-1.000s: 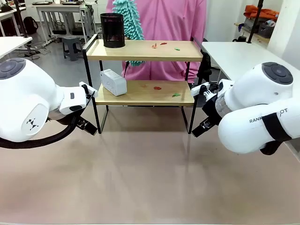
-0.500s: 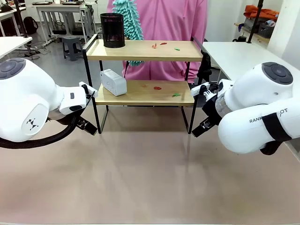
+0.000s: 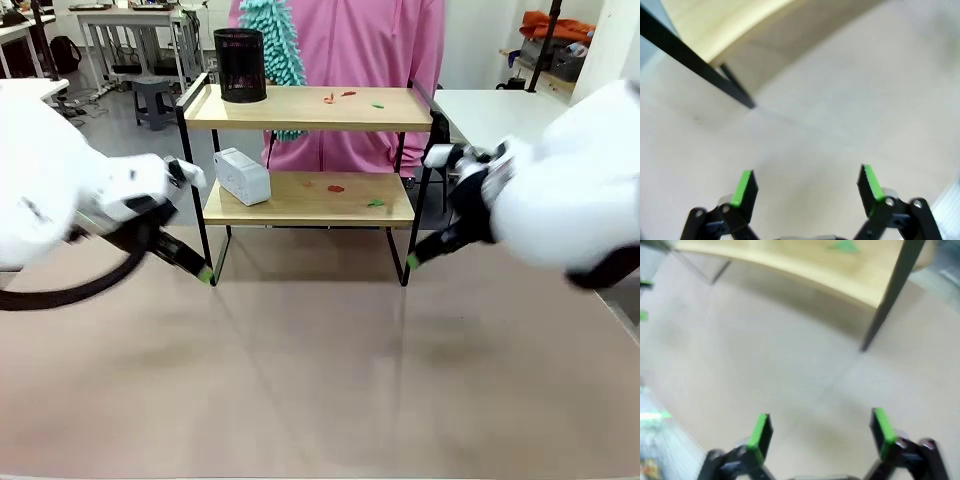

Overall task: Clean the shelf.
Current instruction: Pick up the Duster from the human.

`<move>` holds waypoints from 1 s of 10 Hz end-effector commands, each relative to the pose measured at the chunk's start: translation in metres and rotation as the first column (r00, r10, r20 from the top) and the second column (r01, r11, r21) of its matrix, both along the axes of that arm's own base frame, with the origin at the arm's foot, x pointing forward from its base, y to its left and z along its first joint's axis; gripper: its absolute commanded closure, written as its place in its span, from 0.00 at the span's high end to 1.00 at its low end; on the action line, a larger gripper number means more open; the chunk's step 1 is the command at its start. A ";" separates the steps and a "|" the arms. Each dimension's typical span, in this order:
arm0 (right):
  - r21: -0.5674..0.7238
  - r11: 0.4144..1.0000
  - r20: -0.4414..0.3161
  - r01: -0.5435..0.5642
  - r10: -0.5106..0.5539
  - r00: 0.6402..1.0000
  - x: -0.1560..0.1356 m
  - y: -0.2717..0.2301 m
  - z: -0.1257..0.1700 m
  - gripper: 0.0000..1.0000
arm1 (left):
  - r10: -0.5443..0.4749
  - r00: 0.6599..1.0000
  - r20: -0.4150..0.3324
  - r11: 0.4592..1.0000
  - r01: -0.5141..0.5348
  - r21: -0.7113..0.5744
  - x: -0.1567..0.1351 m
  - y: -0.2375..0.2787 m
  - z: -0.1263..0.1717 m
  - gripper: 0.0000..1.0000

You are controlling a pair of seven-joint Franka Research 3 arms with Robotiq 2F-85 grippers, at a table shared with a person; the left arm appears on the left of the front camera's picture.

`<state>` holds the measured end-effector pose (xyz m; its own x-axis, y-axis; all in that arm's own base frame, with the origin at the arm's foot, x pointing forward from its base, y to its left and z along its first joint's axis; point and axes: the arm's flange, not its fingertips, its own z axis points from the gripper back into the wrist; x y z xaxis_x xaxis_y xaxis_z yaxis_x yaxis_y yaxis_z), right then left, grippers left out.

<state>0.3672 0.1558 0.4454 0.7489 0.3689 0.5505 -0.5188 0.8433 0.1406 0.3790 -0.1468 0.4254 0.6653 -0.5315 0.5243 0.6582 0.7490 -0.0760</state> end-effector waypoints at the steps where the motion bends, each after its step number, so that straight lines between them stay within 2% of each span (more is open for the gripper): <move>1: 0.444 0.855 -0.192 0.267 -0.200 0.961 -0.046 -0.089 0.091 1.00 | 0.081 0.996 -0.021 0.977 -0.084 -0.195 -0.054 0.117 0.058 1.00; 2: 0.531 0.793 -0.212 0.299 -0.217 0.953 -0.065 -0.128 0.104 1.00 | 0.173 0.985 -0.006 0.906 -0.162 -0.392 -0.069 0.165 0.078 1.00; 3: 0.632 0.728 -0.249 0.264 -0.132 0.959 -0.081 -0.173 0.108 1.00 | 0.260 0.966 0.017 0.751 -0.190 -0.632 -0.089 0.215 0.086 1.00; 4: 0.738 0.599 -0.288 0.311 -0.137 0.948 -0.087 -0.225 0.095 1.00 | 0.348 0.937 0.023 0.558 -0.187 -0.809 -0.107 0.260 0.077 1.00; 5: 0.797 0.477 -0.338 0.371 -0.157 0.928 -0.086 -0.264 0.072 1.00 | 0.395 0.918 -0.026 0.392 -0.194 -0.899 -0.113 0.283 0.058 1.00; 6: 0.818 0.376 -0.394 0.435 -0.185 0.900 -0.083 -0.289 0.045 1.00 | 0.405 0.911 -0.074 0.261 -0.193 -0.946 -0.106 0.293 0.034 1.00; 7: 0.793 0.318 -0.458 0.519 -0.249 0.853 -0.076 -0.302 0.021 1.00 | 0.420 0.889 -0.179 0.176 -0.274 -0.945 -0.094 0.296 0.011 1.00; 8: 0.770 0.533 -0.324 0.351 -0.147 0.935 -0.103 -0.287 0.090 1.00 | 0.350 0.935 -0.060 0.567 -0.262 -0.781 -0.106 0.330 0.097 1.00; 10: 0.770 0.533 -0.324 0.351 -0.147 0.935 -0.103 -0.287 0.090 1.00 | 0.350 0.935 -0.060 0.567 -0.262 -0.781 -0.106 0.330 0.097 1.00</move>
<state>0.2711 -0.1382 0.5208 0.8712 -0.4001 0.2844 -0.1225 0.3838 0.9152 0.2795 0.1870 0.5118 0.6419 0.3700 0.6716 0.4146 0.5693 -0.7099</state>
